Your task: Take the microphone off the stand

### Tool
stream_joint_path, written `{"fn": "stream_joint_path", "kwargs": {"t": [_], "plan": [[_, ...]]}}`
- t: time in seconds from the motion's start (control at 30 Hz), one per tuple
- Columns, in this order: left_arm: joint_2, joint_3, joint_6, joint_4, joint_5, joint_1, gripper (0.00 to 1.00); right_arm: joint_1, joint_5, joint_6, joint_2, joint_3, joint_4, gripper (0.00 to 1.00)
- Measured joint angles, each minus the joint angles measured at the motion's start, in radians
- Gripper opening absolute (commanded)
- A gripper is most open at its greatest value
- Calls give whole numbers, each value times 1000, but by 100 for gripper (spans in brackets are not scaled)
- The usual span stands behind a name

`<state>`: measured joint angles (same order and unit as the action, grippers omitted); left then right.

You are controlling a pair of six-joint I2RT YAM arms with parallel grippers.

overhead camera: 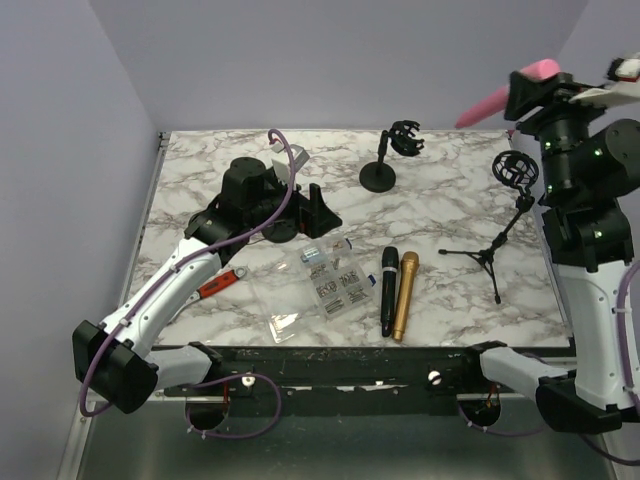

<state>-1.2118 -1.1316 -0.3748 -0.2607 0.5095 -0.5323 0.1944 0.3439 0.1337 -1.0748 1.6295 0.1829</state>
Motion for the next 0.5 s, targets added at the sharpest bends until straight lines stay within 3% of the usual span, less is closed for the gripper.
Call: {"fn": "stream_joint_path", "kwargs": {"t": [0.13,0.27,0.5], "plan": [[-5,-1,0,-5,0,0,99,0,-317,48,-77,38,135,7],[-5,-2,0,-10,0,0,99,1,-576,64,-98,-87,235,7],[-6,-2,-3,-10,1,0,99,40,-723,85,-81,-296,399,1]]}}
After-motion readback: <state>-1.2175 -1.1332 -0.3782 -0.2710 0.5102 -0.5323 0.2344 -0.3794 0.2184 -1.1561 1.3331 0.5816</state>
